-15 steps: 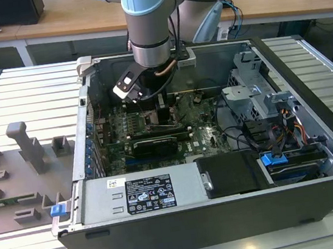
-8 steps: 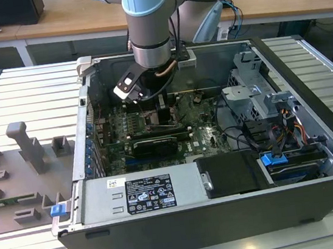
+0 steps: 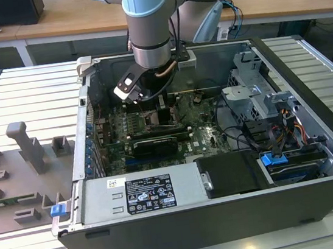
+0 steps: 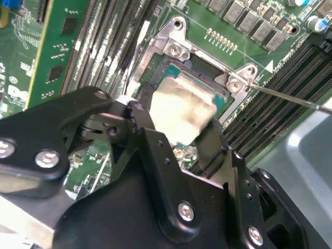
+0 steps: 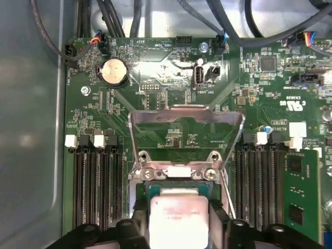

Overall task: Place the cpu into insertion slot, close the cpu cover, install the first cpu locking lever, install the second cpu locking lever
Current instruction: 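Place the cpu into insertion slot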

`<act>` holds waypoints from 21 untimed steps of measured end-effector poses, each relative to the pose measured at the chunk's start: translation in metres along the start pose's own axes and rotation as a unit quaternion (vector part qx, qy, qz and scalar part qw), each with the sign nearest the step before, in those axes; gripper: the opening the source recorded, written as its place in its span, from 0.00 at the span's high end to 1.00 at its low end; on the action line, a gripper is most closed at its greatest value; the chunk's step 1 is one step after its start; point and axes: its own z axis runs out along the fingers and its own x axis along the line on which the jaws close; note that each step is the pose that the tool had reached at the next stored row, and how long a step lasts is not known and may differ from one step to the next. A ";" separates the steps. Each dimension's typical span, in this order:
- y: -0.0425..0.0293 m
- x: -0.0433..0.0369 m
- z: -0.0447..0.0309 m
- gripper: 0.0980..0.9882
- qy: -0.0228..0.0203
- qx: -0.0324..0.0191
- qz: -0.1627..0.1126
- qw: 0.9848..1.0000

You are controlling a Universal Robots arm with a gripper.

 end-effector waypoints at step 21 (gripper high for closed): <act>0.0048 -0.0002 -0.0189 0.99 -0.001 0.013 0.000 1.000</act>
